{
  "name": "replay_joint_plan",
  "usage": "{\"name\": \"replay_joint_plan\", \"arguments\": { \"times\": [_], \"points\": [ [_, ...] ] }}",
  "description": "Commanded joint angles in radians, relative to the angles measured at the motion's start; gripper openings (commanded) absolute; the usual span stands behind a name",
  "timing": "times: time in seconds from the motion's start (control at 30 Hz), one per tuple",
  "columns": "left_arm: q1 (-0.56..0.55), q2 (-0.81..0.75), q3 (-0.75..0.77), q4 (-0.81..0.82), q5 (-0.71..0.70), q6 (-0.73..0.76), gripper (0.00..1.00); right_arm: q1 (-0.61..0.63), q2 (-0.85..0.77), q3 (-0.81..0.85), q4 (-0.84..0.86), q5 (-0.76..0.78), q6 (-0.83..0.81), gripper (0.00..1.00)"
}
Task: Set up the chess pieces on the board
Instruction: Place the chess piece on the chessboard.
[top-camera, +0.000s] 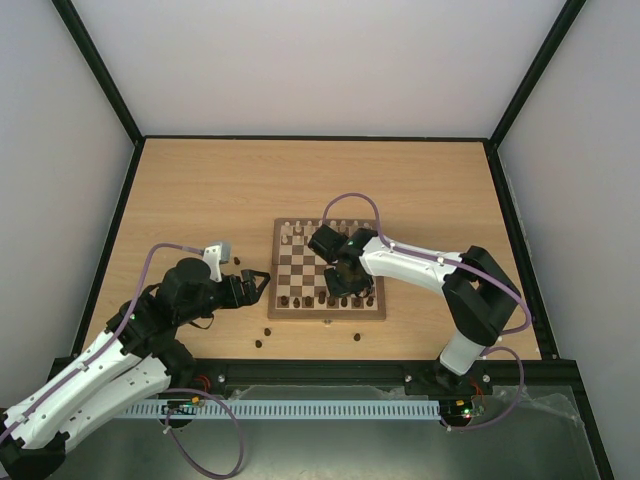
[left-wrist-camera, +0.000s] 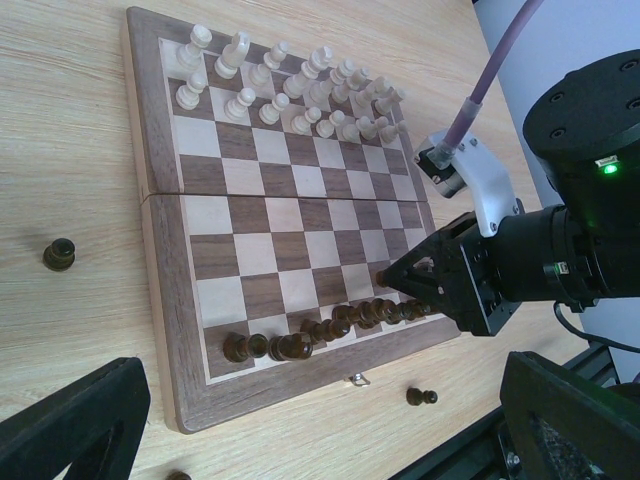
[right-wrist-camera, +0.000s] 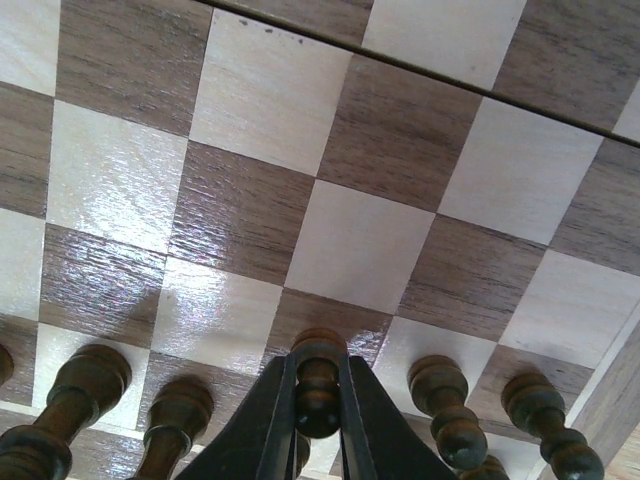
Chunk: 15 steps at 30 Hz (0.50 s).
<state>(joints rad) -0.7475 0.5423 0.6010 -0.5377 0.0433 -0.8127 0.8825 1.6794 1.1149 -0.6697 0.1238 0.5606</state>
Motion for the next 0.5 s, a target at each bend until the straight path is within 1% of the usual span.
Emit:
{"name": "replay_joint_plan", "arguments": {
  "times": [0.0,0.17,0.23,0.27,0.47],
  "points": [
    [0.005,-0.002,-0.002,-0.004,-0.006,-0.003,0.99,-0.006,0.018,-0.017,-0.012,0.001,-0.007,0.11],
    [0.005,-0.002,-0.001,-0.003,-0.006,-0.005,0.99,-0.006,0.013,-0.012,-0.002,0.003,-0.011,0.16],
    [0.005,-0.001,-0.001,-0.002,-0.006,-0.005,0.99,-0.005,0.01,-0.009,-0.006,0.01,-0.011,0.24],
    [0.005,0.0,-0.002,-0.002,-0.006,-0.006,0.99,-0.006,0.007,-0.006,-0.007,0.01,-0.012,0.26],
    [0.005,0.005,0.0,0.001,-0.004,-0.006,0.99,-0.006,-0.016,0.008,-0.031,0.025,-0.01,0.3]
  ]
}}
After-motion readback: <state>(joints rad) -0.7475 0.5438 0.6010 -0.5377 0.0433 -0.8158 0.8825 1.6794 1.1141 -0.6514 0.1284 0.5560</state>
